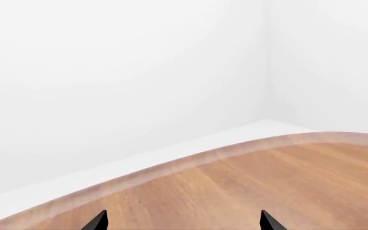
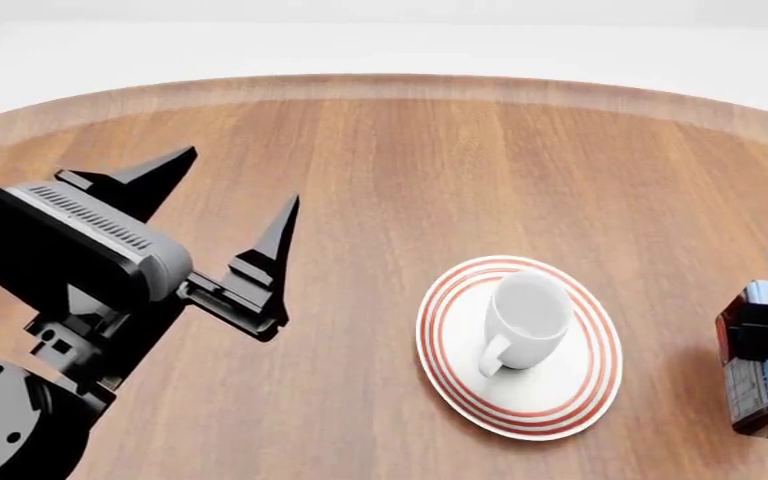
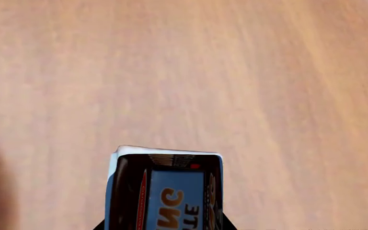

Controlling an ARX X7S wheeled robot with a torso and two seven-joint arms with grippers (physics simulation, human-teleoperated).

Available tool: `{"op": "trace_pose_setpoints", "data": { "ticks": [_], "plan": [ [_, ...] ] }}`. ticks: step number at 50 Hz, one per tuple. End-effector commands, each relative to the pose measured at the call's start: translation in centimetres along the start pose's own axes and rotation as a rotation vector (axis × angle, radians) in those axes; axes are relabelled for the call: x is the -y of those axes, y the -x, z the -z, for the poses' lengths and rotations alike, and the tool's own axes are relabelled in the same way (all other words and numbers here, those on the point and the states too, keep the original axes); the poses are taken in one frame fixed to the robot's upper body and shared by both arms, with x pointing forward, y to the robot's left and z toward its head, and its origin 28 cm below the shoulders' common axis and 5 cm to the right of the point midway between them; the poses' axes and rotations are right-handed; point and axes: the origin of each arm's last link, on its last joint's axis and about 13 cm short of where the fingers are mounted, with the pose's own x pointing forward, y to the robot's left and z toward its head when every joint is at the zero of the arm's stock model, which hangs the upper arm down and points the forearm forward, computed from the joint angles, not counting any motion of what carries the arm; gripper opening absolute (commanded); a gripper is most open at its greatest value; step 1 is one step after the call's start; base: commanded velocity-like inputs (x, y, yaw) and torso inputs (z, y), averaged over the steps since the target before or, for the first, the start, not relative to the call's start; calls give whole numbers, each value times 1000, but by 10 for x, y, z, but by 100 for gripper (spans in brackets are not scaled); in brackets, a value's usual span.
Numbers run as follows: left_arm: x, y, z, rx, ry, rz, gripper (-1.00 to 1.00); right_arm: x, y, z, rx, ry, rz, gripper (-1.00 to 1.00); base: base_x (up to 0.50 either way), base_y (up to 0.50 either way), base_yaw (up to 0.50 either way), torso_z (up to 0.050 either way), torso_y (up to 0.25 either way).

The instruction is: Pick up the white mug and put it on the plate, and put the chocolate pudding to the right of the plate.

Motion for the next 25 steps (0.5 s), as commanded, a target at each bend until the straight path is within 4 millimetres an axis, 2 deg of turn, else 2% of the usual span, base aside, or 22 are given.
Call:
{"op": "trace_pose_setpoints", "data": {
  "ticks": [1, 12, 13, 25],
  "plan": [
    [3, -3, -2, 33, 9, 29, 100, -8, -11, 3, 13, 8, -42, -100, 0, 0, 0, 0, 0],
    [2, -3, -1, 32, 8, 28, 100, -12, -20, 8, 7, 13, -47, -100, 0, 0, 0, 0, 0],
    [2, -3, -2, 32, 8, 28, 100, -12, -20, 8, 7, 12, -47, 100, 0, 0, 0, 0, 0],
    [2, -3, -1, 30, 9, 27, 100, -13, -20, 9, 8, 14, -38, 100, 0, 0, 0, 0, 0]
  ]
}}
